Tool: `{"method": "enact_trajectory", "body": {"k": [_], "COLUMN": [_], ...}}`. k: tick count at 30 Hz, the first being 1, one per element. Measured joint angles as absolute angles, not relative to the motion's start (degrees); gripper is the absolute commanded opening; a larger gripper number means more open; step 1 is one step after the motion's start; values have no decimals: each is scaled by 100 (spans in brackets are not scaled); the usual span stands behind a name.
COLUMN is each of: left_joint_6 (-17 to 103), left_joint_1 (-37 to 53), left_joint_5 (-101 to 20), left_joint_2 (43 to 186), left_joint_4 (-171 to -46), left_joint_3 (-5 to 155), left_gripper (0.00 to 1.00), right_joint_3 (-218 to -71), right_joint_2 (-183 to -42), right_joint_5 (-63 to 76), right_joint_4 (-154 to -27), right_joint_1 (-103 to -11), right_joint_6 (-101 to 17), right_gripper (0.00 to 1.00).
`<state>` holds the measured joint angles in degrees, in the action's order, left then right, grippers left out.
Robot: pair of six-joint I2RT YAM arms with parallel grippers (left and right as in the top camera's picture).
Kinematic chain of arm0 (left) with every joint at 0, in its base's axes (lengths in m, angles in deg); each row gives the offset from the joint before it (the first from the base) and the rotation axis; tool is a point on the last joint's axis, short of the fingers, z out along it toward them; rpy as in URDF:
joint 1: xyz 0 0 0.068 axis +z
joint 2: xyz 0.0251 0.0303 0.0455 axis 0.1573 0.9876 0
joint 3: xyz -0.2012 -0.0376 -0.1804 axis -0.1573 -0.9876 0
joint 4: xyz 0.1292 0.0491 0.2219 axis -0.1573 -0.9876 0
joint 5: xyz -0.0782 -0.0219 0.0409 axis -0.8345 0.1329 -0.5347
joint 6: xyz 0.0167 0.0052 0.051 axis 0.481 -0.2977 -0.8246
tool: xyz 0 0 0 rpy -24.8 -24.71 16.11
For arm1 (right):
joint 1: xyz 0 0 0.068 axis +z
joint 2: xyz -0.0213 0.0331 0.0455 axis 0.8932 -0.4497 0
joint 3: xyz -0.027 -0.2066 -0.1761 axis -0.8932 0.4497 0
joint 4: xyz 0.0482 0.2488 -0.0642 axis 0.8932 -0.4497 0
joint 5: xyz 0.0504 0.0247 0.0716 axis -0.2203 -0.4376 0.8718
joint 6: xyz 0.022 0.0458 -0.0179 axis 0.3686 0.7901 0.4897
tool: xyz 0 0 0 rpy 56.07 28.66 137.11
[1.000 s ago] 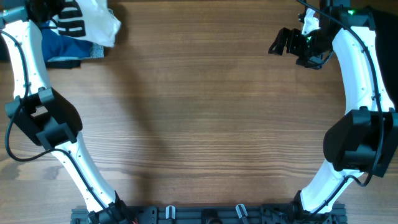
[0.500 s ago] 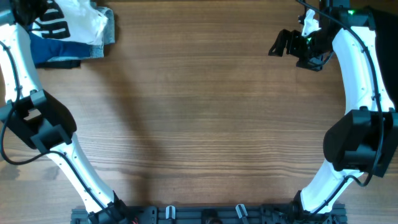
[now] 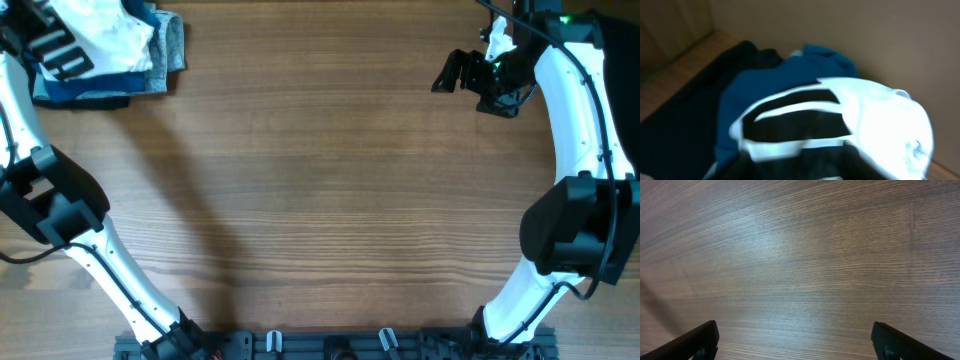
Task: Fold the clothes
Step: 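Open the left gripper to release the shirt and press it flat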
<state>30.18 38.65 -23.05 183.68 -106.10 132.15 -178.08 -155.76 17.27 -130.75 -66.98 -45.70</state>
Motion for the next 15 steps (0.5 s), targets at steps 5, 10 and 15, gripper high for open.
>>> {"method": "enact_trajectory", "body": {"k": [5, 10, 15], "left_joint_6": [3014, 3250, 3761], "left_joint_1": [3961, 3942, 3839], "left_joint_5": [-2158, -2139, -2143], "left_joint_2": [18394, 18390, 18255], "left_joint_4": [-10614, -10547, -10138], "left_joint_3": [13215, 13215, 13215], "left_gripper": [100, 83, 4], "right_joint_3": [-17808, -17808, -17808], "right_joint_2": [-15576, -15576, -15576], "right_joint_5": [1729, 1729, 1729], "right_joint_4": [-13090, -13092, -13088], "right_joint_1": [-6698, -6698, -6698], "right_joint_6": [-4570, -4570, -4570], "right_gripper": [98, 98, 98]}}
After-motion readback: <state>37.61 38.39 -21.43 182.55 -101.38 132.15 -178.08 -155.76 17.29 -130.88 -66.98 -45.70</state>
